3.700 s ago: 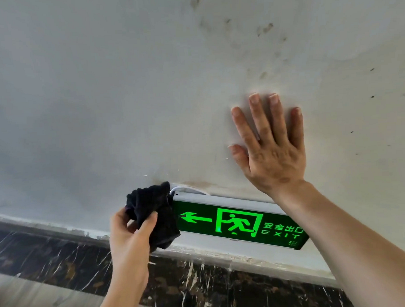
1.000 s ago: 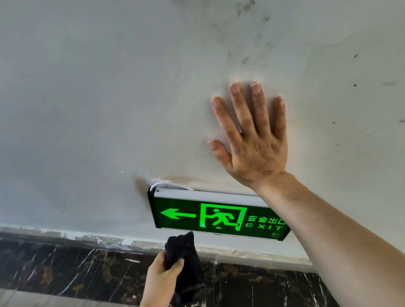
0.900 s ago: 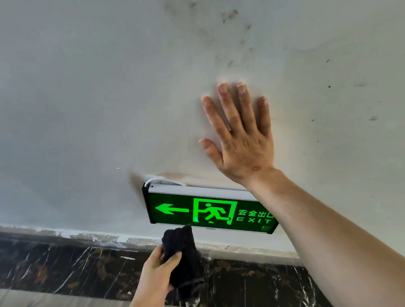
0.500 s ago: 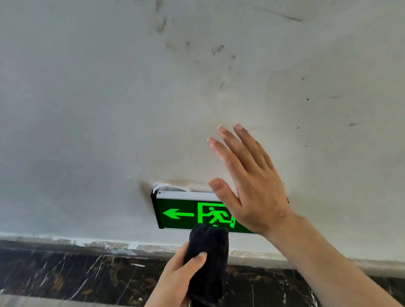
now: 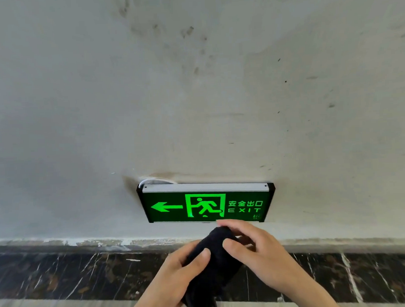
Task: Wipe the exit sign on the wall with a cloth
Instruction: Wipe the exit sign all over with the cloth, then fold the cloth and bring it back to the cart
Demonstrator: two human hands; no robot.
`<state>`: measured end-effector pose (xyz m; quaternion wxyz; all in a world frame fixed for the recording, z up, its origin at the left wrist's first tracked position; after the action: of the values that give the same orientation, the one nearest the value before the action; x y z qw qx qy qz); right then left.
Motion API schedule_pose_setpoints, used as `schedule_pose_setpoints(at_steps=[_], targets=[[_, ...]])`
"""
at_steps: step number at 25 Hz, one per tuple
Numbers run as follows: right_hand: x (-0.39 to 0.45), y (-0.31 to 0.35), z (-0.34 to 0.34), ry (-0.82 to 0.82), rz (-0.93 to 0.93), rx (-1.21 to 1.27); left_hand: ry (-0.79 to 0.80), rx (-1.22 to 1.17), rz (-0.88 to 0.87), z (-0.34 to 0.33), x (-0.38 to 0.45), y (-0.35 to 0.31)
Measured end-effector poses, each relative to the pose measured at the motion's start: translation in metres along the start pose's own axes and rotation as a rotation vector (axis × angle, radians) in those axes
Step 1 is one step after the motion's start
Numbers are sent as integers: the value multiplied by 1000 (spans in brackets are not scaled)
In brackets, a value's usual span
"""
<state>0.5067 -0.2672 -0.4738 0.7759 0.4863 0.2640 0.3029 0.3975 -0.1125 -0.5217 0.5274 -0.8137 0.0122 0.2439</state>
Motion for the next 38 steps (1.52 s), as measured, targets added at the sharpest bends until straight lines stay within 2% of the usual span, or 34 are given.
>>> schedule_pose_setpoints(at_steps=[5, 9, 13, 17, 26, 31, 35, 38], targets=[[-9, -12, 1, -65, -71, 103, -13, 15, 14, 4, 3, 4], [-12, -19, 2, -234, -166, 231, -6, -32, 124, 6, 0, 5], [-25, 5, 7, -304, -252, 271, 17, -13, 242, -9, -23, -17], [-40, 58, 31, -387, -280, 327, -30, -3, 221, -28, -52, -63], [-78, 218, 106, -373, -305, 392, -193, -12, 74, -97, -129, -219], [-104, 306, 143, -369, -308, 421, -267, -118, 55, -132, -180, -307], [-120, 362, 166, -339, -294, 472, -244, -209, 63, -162, -218, -362], [-135, 397, 182, -292, -289, 527, -165, -250, 69, -183, -247, -392]])
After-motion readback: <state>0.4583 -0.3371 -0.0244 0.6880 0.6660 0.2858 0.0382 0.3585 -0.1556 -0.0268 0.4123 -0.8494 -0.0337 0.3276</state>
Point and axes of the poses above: each hand's wrist, its own x-axis towards the middle knuckle, its own z-axis out of the back of the hand, y = z × x, the point moved 2 cm from there along x, towards the middle knuckle, and after that the axes turned 2 degrees about -x, right-handed, at the moved point
